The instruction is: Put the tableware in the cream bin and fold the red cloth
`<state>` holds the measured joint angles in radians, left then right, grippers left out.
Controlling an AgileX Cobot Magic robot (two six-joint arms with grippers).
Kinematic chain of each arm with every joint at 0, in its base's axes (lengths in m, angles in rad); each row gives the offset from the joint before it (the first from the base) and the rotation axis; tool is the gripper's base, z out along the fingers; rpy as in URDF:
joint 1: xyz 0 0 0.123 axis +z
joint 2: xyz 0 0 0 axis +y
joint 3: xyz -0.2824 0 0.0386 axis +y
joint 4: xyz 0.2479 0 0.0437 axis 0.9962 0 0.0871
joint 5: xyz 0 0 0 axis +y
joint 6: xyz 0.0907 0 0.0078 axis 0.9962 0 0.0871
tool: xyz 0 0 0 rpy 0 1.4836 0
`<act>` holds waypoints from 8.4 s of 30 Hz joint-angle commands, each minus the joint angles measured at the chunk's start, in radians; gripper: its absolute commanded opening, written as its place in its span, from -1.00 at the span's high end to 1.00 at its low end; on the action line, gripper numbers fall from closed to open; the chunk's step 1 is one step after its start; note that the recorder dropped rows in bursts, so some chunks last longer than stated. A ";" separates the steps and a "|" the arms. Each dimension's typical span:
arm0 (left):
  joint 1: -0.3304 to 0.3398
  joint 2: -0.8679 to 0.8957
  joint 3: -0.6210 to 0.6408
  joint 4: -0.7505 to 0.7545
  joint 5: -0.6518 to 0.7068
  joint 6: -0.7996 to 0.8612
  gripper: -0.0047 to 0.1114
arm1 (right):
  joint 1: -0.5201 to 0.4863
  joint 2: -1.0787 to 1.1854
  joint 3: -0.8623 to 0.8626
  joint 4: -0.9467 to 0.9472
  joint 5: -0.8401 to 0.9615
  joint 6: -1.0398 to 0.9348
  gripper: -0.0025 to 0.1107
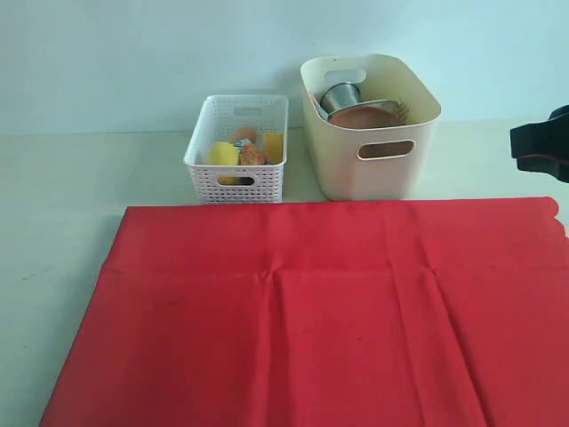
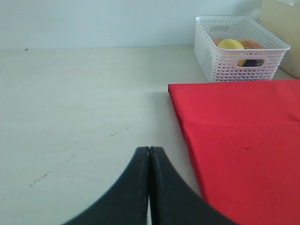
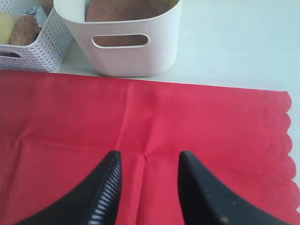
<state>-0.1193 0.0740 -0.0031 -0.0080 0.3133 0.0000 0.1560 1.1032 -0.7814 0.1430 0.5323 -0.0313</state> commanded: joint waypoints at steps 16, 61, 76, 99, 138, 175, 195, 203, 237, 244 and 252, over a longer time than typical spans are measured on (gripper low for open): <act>0.004 0.524 -0.428 -0.006 -0.001 0.000 0.92 | 0.000 -0.010 0.005 0.005 -0.012 -0.012 0.28; 0.004 0.578 -0.442 -0.017 -0.142 -0.071 0.92 | 0.000 -0.010 0.005 0.016 -0.023 -0.012 0.28; -0.040 0.578 -0.442 -0.057 0.024 -0.061 0.92 | 0.000 -0.010 0.005 0.042 -0.017 -0.012 0.28; -0.095 0.880 -0.555 -0.299 0.280 0.089 0.92 | 0.000 -0.010 0.005 0.042 -0.013 -0.052 0.28; -0.095 0.901 -0.567 -0.316 0.281 0.179 0.92 | 0.000 -0.021 0.005 0.047 0.014 -0.052 0.30; 0.034 1.582 -0.769 -0.511 0.289 0.326 -0.70 | 0.000 -0.021 0.005 0.088 0.020 -0.056 0.30; 0.080 1.781 -0.771 -1.022 0.386 0.861 -0.70 | 0.000 -0.021 0.005 0.307 0.082 -0.305 0.30; 0.080 1.841 -0.771 -1.111 0.418 0.960 -0.70 | 0.000 -0.021 0.005 0.311 0.078 -0.305 0.30; 0.012 1.857 -0.776 -1.274 0.638 1.194 -0.24 | 0.000 -0.021 0.005 0.323 0.084 -0.305 0.30; 0.017 1.857 -0.776 -1.273 0.579 1.166 0.87 | 0.000 -0.021 0.005 0.323 0.086 -0.308 0.30; 0.021 1.796 -0.793 -1.247 0.579 1.098 0.92 | 0.000 -0.021 0.005 0.323 0.084 -0.325 0.30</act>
<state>-0.1008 1.9135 -0.7831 -1.2698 0.8921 1.1387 0.1560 1.0904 -0.7814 0.4606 0.6223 -0.3472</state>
